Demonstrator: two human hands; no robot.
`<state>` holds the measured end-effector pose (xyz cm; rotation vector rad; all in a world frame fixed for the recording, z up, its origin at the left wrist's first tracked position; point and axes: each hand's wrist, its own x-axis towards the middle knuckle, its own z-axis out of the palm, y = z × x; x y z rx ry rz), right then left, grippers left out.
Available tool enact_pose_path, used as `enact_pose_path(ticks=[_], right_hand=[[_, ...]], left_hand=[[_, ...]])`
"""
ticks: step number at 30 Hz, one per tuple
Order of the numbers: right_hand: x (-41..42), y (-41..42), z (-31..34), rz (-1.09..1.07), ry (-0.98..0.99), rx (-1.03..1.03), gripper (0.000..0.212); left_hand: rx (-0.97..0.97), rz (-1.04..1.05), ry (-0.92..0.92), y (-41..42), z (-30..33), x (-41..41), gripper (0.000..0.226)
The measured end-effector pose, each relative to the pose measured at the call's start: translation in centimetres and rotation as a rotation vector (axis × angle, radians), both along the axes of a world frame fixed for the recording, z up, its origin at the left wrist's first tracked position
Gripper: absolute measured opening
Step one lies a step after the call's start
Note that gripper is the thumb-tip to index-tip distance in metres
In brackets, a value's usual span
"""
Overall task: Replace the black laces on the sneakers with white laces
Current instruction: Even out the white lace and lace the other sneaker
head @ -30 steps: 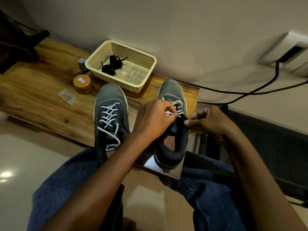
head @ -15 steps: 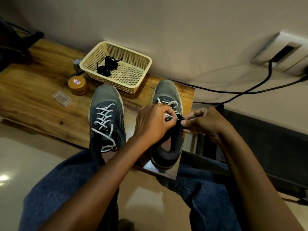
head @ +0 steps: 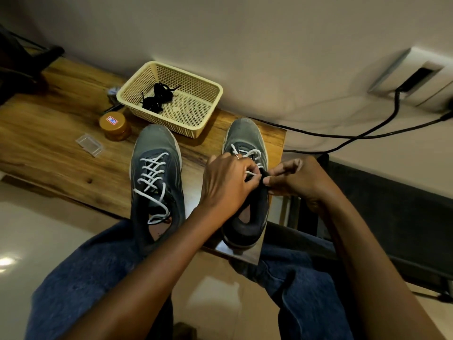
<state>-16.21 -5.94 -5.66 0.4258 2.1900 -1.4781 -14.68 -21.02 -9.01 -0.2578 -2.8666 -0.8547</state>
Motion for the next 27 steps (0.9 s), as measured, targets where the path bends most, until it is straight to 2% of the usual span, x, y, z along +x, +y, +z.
enact_pose_path(ticks=[12, 15, 19, 27], right_hand=[[0.1, -0.2, -0.2, 0.056, 0.048, 0.036, 0.01], [0.1, 0.1, -0.1, 0.086, 0.051, 0.026, 0.005], [0.0, 0.4, -0.1, 0.094, 0.021, -0.004, 0.009], [-0.3, 0.4, -0.2, 0.164, 0.033, 0.075, 0.006]], left_hand=[[-0.176, -0.041, 0.028, 0.4, -0.2, 0.4, 0.024], [-0.131, -0.022, 0.025, 0.6, -0.4, 0.6, 0.022], [-0.073, -0.007, 0.074, 0.6, -0.6, 0.5, 0.015], [-0.298, -0.059, 0.076, -0.7, 0.2, -0.5, 0.024]])
